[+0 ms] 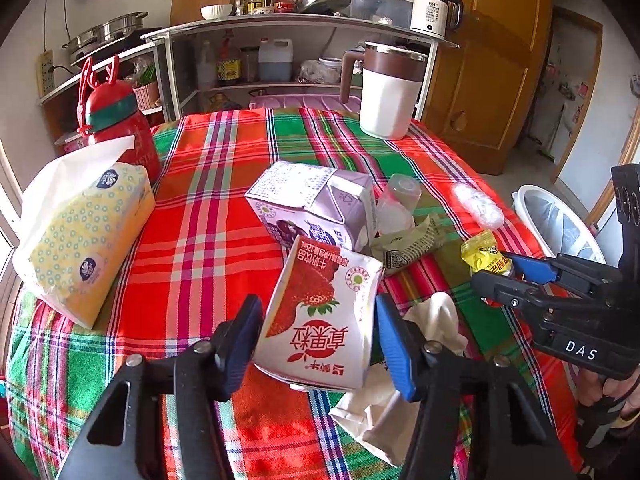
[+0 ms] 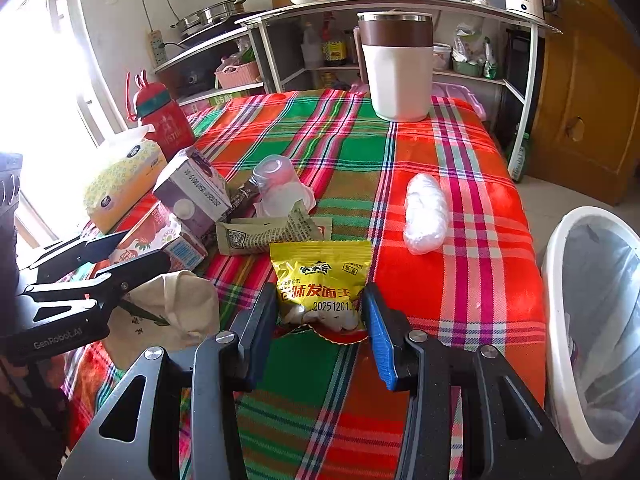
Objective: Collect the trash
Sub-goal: 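Carry the juice carton and yellow snack bag over the white bin, then open both tools to drop the carton and snack bag into the bin, then grasp the beige paper bag with the left tool while the right tool grasps the purple milk carton, then carry the paper bag and milk carton over the white bin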
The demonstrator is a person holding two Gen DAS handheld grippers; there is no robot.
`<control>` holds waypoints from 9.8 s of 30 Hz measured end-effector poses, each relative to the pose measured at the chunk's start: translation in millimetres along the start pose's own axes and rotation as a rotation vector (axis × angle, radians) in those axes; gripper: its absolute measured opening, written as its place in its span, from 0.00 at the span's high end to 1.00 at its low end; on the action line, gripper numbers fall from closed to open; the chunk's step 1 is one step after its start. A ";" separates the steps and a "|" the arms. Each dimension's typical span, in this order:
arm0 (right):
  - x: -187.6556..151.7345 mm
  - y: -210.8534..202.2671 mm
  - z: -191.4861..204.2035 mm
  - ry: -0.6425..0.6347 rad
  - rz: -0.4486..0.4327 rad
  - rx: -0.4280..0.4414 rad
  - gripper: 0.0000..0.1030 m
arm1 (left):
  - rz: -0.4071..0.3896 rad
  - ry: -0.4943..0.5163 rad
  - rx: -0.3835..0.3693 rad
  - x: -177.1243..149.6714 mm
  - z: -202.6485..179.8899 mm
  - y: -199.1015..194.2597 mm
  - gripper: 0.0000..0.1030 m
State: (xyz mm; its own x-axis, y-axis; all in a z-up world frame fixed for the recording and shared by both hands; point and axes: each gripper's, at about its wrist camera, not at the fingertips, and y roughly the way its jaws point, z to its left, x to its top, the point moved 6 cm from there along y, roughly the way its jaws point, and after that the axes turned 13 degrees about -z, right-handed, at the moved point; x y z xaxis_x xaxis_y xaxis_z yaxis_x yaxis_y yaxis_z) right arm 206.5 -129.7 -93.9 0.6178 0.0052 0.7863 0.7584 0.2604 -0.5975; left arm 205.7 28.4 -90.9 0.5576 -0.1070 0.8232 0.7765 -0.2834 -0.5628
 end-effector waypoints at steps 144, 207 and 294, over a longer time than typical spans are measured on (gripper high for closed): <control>-8.0 -77.3 -55.5 0.033 -0.094 -0.157 0.42 | -0.017 -0.035 0.006 -22.6 -31.9 -23.0 0.21; 51.4 70.8 107.7 -0.250 -0.046 0.094 0.36 | -0.055 -0.180 0.091 -18.4 58.0 -44.2 0.65; -6.8 -139.4 -212.2 0.117 -0.188 -0.430 0.64 | -0.010 0.193 -0.308 38.2 -281.4 29.3 0.63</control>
State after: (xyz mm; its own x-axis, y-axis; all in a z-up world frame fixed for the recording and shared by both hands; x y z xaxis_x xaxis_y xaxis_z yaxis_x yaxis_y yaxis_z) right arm 140.7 -371.0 -49.3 0.4623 -0.1184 0.8788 0.8611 -0.1765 -0.4767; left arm 167.2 -252.1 -54.9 0.4619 -0.2723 0.8441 0.6407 -0.5557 -0.5299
